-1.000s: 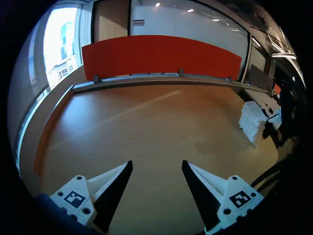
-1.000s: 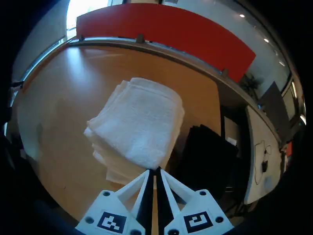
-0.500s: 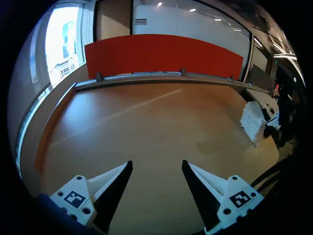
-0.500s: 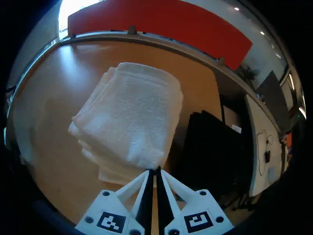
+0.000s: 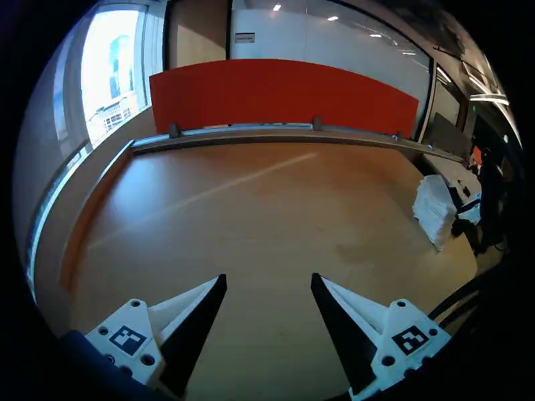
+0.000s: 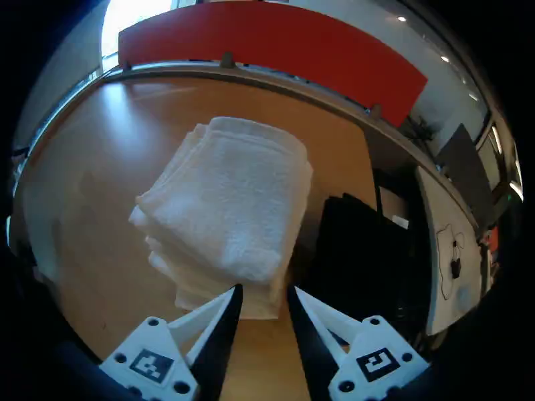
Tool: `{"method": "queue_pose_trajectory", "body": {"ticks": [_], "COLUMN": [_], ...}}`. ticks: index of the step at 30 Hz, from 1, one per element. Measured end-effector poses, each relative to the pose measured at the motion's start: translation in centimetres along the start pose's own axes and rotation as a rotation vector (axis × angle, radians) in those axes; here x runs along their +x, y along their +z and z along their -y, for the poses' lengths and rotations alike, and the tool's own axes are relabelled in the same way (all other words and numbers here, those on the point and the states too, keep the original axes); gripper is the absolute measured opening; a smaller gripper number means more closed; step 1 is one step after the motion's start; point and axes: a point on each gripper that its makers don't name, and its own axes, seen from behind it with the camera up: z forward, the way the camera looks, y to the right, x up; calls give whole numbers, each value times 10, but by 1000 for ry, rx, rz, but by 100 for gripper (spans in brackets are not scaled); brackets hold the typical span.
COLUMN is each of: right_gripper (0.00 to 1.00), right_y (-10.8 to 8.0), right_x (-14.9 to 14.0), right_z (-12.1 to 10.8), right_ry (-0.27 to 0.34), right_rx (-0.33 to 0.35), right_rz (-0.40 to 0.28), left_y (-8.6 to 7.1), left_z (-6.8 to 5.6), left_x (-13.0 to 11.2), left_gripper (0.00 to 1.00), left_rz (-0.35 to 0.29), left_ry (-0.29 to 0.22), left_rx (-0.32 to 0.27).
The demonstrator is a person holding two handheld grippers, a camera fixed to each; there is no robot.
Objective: Fold towel
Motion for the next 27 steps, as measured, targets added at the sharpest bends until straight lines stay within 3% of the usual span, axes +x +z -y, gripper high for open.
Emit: {"method": "queue_pose_trajectory", "body": {"ticks": [4,9,12,15,20,27], "right_gripper": [71,94,100,100,100,100], "right_y": [-11,-20,-25,-31,-46,-78], "right_x": [3,9,14,25,54,110], "right_z": [4,11,15,18,28,37], "right_ry": [0,15,31,54,123,249], "right_rx": [-2,-5,-11,-28,-39,-76], "right_rz": [-27,-63,-91,-139,-266,-521], "left_y": [0,0,0,1,2,4], "left_z": [2,5,7,10,17,27], "left_x": [1,3,4,4,10,23], "left_gripper": [94,94,94,94,94,94], "left_rz": [-4,-14,-18,-25,-43,-80], "left_ry": [-2,-7,-8,-7,-7,-7], "left_rx": [1,-2,-2,3,13,30]}}
